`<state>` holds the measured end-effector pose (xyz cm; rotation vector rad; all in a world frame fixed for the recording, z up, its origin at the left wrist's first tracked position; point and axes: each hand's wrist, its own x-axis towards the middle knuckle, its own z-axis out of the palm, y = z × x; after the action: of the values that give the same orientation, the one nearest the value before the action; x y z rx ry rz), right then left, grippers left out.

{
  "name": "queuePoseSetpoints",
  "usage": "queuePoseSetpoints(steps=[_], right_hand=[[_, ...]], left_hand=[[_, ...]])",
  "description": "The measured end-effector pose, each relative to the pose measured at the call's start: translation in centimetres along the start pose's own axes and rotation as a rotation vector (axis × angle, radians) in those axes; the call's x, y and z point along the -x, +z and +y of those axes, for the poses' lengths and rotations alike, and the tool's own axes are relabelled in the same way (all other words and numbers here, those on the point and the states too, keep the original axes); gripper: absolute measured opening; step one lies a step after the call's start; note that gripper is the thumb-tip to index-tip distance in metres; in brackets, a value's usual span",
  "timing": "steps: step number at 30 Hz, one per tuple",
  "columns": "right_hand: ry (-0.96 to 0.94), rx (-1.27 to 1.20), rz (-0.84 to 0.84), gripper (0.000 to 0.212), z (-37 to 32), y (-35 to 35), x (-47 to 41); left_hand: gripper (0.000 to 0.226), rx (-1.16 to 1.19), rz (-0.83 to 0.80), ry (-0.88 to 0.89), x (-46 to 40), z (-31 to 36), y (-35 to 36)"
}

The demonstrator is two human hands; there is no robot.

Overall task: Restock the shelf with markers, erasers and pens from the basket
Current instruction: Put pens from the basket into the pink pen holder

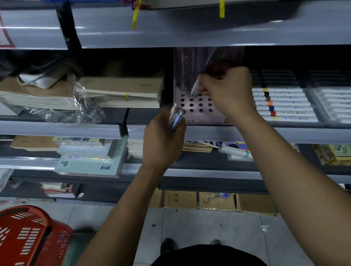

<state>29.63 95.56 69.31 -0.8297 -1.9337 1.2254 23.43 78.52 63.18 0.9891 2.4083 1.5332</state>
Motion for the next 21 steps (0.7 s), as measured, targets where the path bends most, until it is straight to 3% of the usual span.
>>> queuePoseSetpoints(steps=[14, 19, 21], right_hand=[[-0.126, 0.303, 0.001, 0.015, 1.1, 2.2, -1.5], [-0.139, 0.413, 0.041, 0.037, 1.4, 2.4, -1.5], [-0.137, 0.444, 0.013, 0.033, 1.5, 2.5, -1.3]], left_hand=[[0.009, -0.06, -0.03, 0.082, 0.0, -1.0, -0.3], [0.011, -0.039, -0.04, 0.068, 0.0, -1.0, -0.2], [0.012, -0.027, -0.04, 0.065, 0.0, -1.0, -0.2]])
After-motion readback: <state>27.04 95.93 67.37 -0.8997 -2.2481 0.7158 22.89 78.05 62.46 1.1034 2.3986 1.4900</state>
